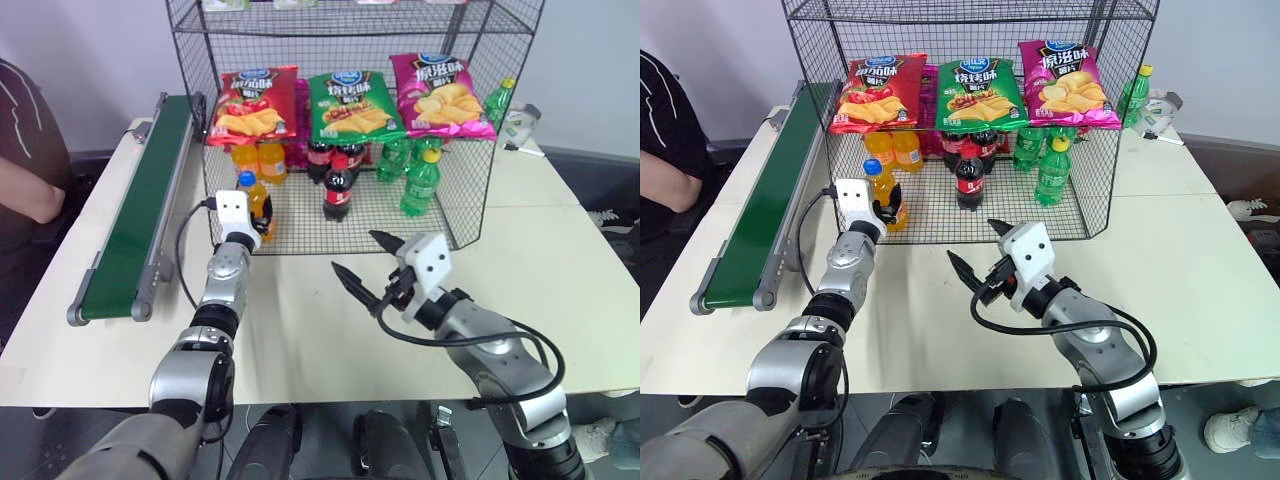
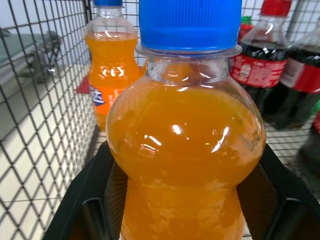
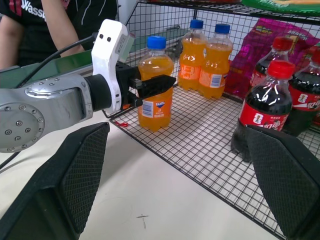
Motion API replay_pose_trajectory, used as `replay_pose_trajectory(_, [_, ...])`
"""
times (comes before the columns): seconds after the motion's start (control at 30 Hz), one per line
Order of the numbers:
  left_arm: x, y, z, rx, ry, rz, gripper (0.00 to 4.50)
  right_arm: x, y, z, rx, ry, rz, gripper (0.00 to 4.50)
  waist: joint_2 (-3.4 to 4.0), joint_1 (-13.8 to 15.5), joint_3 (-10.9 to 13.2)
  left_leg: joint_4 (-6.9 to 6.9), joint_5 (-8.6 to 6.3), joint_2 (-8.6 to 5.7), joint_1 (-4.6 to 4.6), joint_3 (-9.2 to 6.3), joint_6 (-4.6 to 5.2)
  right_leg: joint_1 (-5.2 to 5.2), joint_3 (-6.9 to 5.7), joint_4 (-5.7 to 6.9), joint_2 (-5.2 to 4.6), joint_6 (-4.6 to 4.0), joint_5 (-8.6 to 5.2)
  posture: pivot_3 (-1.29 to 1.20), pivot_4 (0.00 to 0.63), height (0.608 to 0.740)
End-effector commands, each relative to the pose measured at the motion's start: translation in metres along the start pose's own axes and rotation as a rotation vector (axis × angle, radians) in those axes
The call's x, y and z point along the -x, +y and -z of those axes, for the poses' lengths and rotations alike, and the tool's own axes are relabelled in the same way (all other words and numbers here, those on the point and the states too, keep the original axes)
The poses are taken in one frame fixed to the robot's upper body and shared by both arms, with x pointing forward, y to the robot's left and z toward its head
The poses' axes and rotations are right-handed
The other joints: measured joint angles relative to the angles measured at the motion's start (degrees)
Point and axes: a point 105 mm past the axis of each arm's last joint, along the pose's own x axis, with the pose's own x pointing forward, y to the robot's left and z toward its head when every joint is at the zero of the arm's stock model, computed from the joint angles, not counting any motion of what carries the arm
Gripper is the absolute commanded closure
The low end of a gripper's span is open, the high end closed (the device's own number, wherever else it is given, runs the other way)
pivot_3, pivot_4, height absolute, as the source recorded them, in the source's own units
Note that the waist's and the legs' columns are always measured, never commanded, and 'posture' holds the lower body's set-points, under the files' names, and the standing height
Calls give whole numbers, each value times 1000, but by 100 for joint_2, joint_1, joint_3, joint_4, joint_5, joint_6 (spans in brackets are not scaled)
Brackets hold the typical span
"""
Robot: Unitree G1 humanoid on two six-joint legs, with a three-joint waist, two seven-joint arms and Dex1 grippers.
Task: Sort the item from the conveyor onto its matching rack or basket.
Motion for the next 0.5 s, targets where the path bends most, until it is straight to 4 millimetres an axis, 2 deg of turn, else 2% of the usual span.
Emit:
replay_pose_trajectory(0.03, [-5, 3, -22, 11, -82, 4, 32, 3, 3, -22, 38, -70, -16, 0, 0, 0, 0, 0, 0, 0, 0, 0, 0, 0, 0, 0, 0, 0, 0, 0, 150, 740])
replay_pose_trajectory(0.3, [6, 6, -37, 38, -160, 51, 32, -2, 9, -27, 33, -73, -28, 0, 0, -10, -1, 0, 0, 1, 1, 0, 0, 0, 1, 2, 0, 0, 0, 0, 150, 740])
replay_pose_trajectory(0.5, [20, 11, -40, -4, -125, 78, 32, -4, 12, -29, 23, -70, -24, 0, 1, -19, -1, 0, 0, 1, 1, 0, 0, -1, 3, 3, 1, -1, 0, 0, 150, 740])
